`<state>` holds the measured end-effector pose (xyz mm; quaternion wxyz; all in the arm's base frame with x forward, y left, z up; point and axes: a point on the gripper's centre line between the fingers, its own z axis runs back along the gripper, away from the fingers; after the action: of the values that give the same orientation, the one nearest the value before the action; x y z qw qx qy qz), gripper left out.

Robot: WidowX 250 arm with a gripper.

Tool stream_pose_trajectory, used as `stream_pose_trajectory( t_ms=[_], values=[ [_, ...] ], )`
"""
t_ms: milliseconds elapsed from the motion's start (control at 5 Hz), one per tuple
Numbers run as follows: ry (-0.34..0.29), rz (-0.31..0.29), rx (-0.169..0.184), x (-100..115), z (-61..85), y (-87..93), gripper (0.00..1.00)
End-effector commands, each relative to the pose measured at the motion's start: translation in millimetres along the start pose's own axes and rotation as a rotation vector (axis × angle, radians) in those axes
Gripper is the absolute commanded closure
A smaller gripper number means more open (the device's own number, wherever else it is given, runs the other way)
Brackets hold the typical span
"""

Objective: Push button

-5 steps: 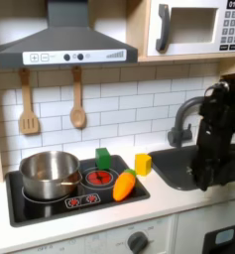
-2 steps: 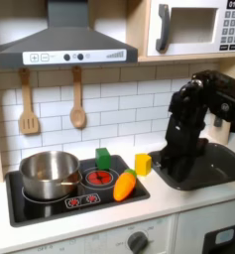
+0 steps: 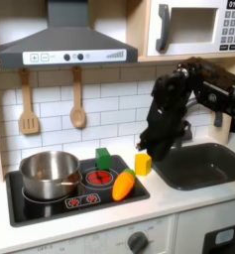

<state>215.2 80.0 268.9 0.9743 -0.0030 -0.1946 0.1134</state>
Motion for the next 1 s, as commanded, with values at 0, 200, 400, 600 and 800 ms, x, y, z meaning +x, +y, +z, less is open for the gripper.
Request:
stream_pose_trajectory(
  t_ms=[0, 200, 400, 600, 800],
  values=[
    [-0.158, -0.005, -0.037, 46, 23.8, 1.5, 1.0],
    [-0.246, -0.017, -0.064, 64, 30.8, 0.7, 1.0],
    [-0.336, -0.021, -0.06, 82, 34.3, 3.6, 1.0],
    [-0.397, -0.026, -0.072, 99, 36.2, 7.4, 1.0],
    [-0.451, -0.016, -0.061, 115, 38.7, 16.3, 1.0]
  ],
)
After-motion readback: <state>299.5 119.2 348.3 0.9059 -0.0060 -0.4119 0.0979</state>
